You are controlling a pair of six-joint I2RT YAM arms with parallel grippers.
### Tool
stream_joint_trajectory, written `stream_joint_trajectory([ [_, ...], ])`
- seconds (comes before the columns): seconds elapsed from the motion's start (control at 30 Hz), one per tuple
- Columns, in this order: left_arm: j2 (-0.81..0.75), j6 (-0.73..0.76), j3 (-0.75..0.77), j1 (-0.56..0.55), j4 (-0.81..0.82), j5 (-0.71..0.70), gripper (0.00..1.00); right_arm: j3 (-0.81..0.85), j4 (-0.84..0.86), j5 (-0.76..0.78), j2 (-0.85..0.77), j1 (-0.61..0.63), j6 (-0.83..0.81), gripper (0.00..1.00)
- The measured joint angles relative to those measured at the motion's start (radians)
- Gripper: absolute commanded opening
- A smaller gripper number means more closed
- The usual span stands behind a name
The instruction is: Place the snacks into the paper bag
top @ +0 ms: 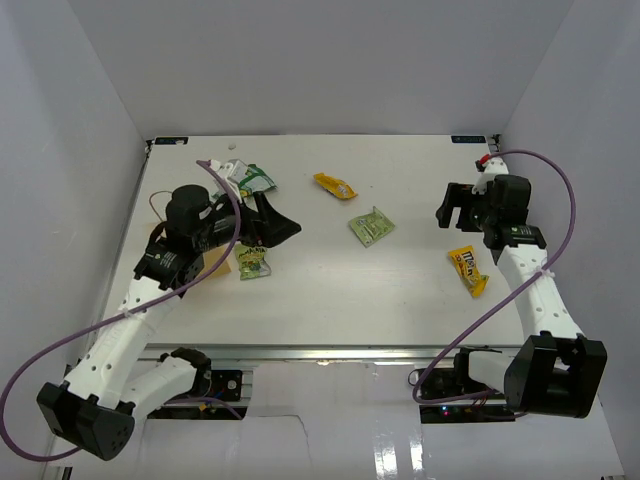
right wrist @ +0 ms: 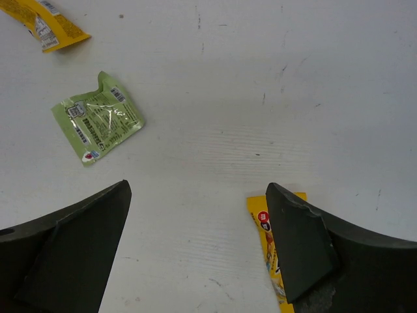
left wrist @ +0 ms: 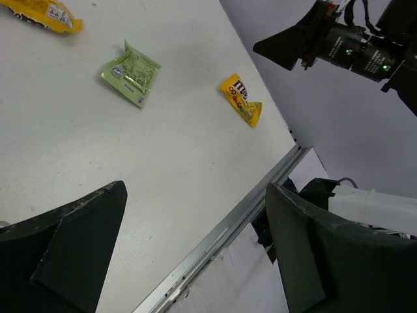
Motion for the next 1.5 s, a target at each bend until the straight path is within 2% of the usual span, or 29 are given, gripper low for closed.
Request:
stream_joint_trajectory([
  [0.13,0.065,0.016,0.05,-0.061,-0.037,-0.106,0.98,0.016,-0.023,-0.089,0.001,-0.001,-0.076,0.9],
  [0.3,0.166,0.031,0.142,-0.155,-0.101,-0.28,0.98,0.058,-0.123,-0.351,0.016,0.011,-0.338,0.9],
  [0.4,0.237,0.021,0.18,-0.203,-0.159,-0.437,0.9,0.078,-0.205,-0.456,0.036,0.024,-0.483,0.9],
  [0.5,0.326,-0.003,0.219,-0.239,-0.238,-0.617,0.86,0.081,-0.258,-0.514,0.057,0.025,-0.571,0.9],
  [0.67,0.498,-0.045,0.285,-0.269,-0.365,-0.85,0.8,0.081,-0.276,-0.572,0.098,0.024,-0.617,0.9],
  [0.87,0.735,-0.103,0.336,-0.277,-0.468,-1.068,0.78,0.081,-0.275,-0.6,0.148,0.024,-0.623,0.9],
  [1.13,0.956,-0.142,0.358,-0.269,-0.515,-1.165,0.73,0.081,-0.27,-0.607,0.175,0.024,-0.623,0.9],
  [1.5,0.992,-0.151,0.334,-0.233,-0.482,-1.165,0.63,0.079,-0.267,-0.605,0.175,0.024,-0.625,0.9],
])
